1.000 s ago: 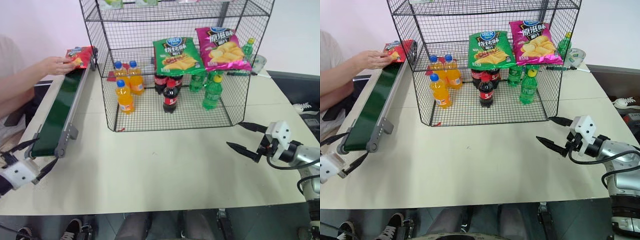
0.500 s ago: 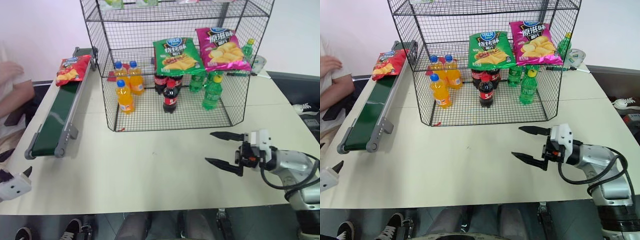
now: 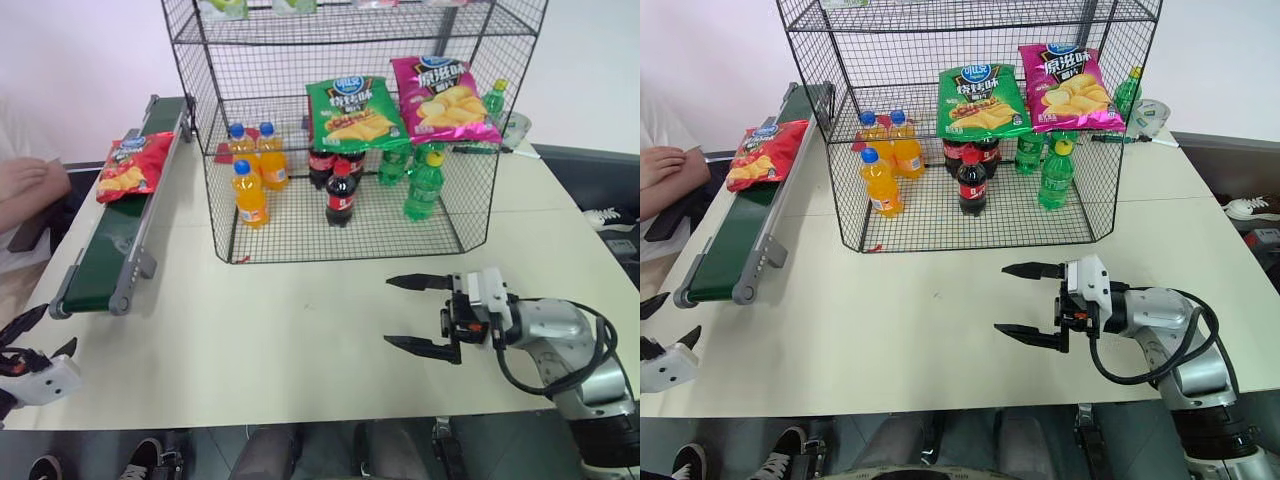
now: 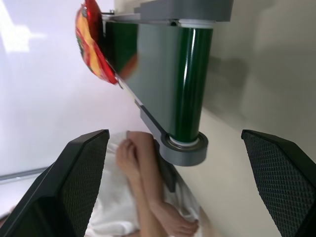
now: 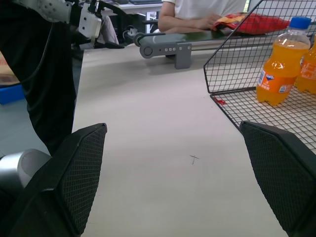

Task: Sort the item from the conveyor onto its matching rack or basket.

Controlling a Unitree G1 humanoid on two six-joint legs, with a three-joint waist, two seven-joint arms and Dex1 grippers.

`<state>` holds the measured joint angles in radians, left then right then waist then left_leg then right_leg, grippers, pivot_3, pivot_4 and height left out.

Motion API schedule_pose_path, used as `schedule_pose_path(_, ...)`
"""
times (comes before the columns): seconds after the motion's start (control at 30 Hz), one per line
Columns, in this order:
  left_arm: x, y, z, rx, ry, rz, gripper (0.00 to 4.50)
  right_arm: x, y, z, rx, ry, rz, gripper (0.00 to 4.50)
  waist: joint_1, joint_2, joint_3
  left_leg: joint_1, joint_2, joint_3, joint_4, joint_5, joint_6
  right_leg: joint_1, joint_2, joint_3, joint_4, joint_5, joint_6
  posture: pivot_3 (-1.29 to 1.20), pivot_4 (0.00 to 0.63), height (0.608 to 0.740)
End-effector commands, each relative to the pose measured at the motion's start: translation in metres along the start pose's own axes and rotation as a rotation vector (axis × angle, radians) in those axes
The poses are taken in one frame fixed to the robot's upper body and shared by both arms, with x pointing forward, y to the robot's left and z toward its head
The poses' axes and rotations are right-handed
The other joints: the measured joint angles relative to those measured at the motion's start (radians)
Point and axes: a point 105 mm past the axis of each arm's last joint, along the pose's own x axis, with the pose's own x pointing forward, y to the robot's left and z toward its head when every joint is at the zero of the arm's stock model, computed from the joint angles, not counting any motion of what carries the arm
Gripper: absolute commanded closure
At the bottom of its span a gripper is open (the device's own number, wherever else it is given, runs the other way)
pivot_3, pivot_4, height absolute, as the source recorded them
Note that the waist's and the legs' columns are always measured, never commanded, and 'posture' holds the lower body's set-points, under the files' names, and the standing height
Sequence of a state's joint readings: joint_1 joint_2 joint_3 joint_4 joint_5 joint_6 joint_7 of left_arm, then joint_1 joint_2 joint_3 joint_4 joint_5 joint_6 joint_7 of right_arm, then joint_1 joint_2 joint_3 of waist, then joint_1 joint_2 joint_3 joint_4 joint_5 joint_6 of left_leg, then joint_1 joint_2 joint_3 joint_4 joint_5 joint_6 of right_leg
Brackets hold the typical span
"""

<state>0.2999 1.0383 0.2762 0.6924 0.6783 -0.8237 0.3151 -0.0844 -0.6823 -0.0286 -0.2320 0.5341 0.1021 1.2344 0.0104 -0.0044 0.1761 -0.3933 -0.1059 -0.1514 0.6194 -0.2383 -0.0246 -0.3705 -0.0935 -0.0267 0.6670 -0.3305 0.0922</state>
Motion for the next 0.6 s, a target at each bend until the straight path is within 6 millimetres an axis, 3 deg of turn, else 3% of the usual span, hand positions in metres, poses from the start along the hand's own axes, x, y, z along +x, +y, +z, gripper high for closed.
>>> schedule_pose_path(0.03, 0.001, 0.004, 0.003, 0.053, -0.019, 0.029, 0.01, 0.001, -0.003, 0.007, -0.037, -0.023, -0.003, 0.0, 0.0, 0.0, 0.0, 0.0, 0.0, 0.0, 0.0, 0.0, 0.0, 0.0, 0.0, 0.0, 0.0, 0.0, 0.0, 0.0, 0.15, 0.74)
schedule_pose_path(0.6, 0.021, 0.002, 0.011, 0.044, -0.015, 0.086, 0.01, -0.003, -0.015, 0.007, -0.057, -0.001, -0.048, 0.0, 0.0, -0.002, -0.001, 0.001, 0.0, 0.002, 0.0, 0.0, 0.0, 0.0, 0.0, 0.002, 0.003, 0.0, 0.0, 0.0, 0.15, 0.74)
